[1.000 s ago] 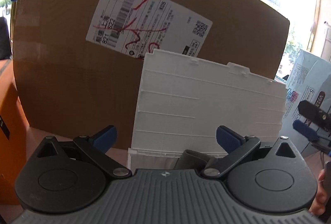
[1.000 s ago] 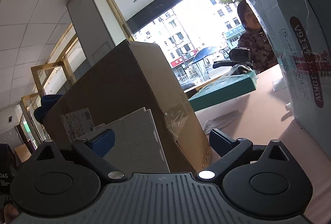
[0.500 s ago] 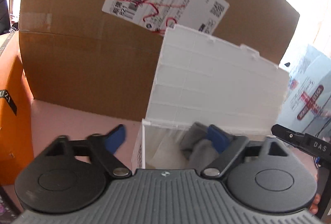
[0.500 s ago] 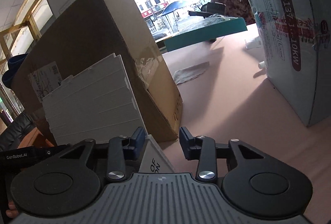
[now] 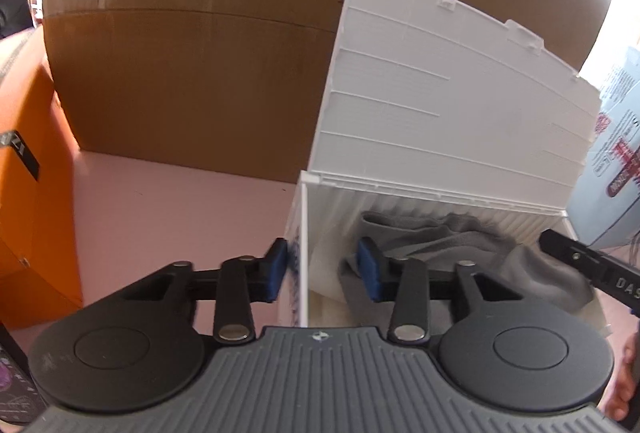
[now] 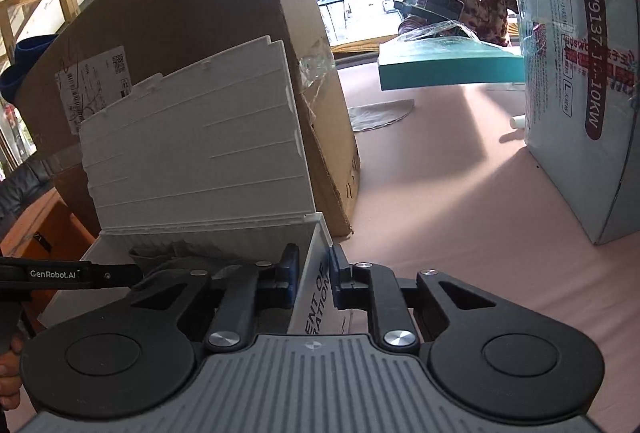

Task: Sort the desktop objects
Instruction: 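Grasp the white box lid edge with the right gripper and fold it shut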

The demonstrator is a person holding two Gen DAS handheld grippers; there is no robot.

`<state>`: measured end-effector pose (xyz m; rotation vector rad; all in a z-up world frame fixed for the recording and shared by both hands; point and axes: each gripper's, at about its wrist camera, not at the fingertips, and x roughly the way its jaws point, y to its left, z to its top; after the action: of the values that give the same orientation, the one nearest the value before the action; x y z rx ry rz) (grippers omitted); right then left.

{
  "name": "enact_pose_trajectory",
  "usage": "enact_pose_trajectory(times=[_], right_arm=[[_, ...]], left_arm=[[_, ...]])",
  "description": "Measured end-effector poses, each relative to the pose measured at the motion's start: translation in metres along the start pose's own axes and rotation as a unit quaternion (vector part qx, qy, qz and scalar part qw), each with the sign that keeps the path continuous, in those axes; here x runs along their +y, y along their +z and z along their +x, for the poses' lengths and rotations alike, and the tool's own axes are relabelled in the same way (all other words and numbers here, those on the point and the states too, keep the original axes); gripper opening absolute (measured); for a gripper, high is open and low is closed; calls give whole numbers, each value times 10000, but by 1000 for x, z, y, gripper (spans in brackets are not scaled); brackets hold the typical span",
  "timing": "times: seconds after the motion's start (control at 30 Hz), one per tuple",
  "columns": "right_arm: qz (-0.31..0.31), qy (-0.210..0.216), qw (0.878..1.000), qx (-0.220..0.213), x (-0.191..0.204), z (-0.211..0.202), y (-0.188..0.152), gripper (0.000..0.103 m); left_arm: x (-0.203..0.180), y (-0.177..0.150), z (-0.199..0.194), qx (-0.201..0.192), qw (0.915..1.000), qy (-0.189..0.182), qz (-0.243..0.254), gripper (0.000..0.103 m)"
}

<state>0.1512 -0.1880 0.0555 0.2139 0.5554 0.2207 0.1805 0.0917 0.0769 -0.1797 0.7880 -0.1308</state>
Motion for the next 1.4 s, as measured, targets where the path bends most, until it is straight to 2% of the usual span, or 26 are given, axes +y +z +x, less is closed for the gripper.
enact_pose_trajectory(times=[0.07,0.13,0.33,0.53,0.97,1.1,1.2,1.4], right_arm=[[-215,-146,9996,-130,6,-1,-4,12],[-359,-252,9988,-225,10,-2,-7,11],[-407,-346,9983,-219,13,-3,-5,10],[-399,-558,9973,-250,22,-14,-5,7],[-257,-626,9958,-612,29,-96,-14,5],[-286,-662,9942,-798,32,-127,-21,5],[-299,-721,9932,-866,33,-149,-25,5],[-119,-722,9941,-805,29,-192,-43,5]], left_arm=[[0,-1,0,-8,9999,105,-12,24],[-2,-3,3,13,9998,189,-30,22],[-16,-7,-3,-63,9988,479,124,22],[-29,-5,-11,-6,9988,489,39,21],[-60,-23,-85,-299,9985,413,177,21],[-67,-35,-107,-259,9991,262,193,21],[-56,-45,-106,-161,9998,95,114,21],[-70,-71,-141,-107,9996,-31,251,21]])
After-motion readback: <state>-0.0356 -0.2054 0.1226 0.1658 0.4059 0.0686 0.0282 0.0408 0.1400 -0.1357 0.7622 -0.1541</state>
